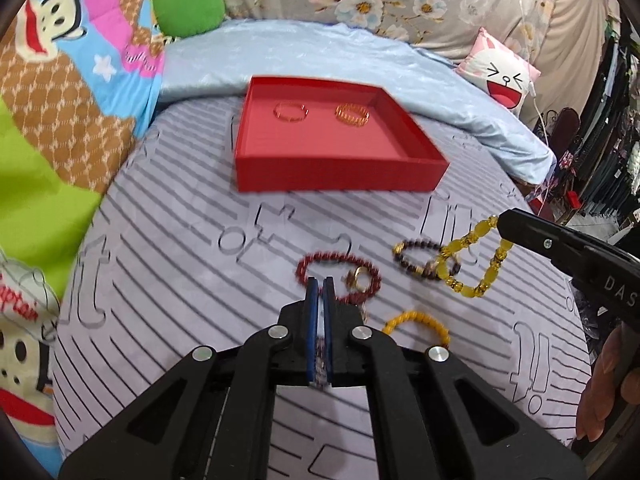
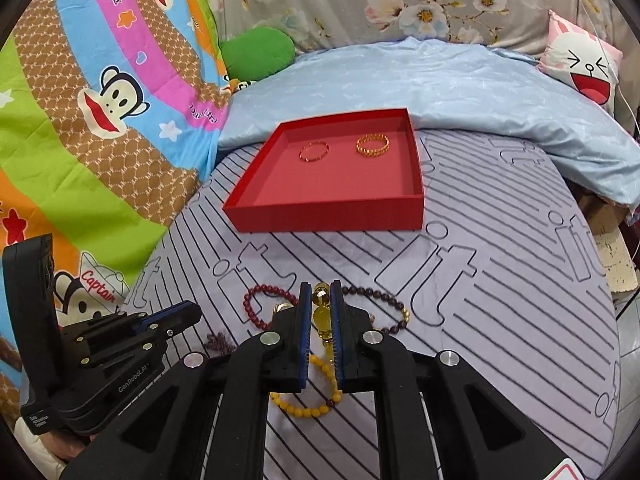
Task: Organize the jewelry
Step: 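Lift both beaded bracelets and carry them toward the red tray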
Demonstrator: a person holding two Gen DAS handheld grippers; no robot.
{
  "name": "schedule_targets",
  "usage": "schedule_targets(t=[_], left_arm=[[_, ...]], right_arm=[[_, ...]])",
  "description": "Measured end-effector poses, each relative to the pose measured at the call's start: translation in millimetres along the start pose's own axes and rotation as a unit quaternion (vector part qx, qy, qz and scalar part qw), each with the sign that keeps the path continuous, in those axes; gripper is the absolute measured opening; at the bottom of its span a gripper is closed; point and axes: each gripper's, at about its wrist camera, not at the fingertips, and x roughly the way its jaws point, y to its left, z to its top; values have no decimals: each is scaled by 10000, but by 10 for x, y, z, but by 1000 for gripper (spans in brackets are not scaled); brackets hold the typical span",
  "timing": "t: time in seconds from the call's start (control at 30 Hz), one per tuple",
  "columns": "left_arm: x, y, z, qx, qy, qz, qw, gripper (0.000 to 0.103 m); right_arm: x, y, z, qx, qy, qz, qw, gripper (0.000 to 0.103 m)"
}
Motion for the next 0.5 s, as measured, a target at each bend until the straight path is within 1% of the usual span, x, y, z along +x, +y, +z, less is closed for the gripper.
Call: schedule_targets(t=[0.13,0.23,0.27,0.3,0.37,0.5], left_arm=[[-1,29,70,-1,-1,-2,10000,3],[2,61,-20,-13,44,26,10000,4],[17,71,-85,-32,115,22,9999,10],[25,70,-138,-59,167,7,9998,21],[65,67,-262,-119,296,28,9995,33],[158,60,-404,-194,509,39,9985,34]], right_arm=[[-24,-8,66,-12,-96,-38,9999,9],[-7,-9,35,-9,-63,-54,10000,9],[6,-13,17,-1,-35,-56,10000,9],[20,-21,-6,10,-1,-59,10000,9],[58,-40,-60,57,90,-51,9999,9],[112,-50,-160,108,231,-34,9997,9]])
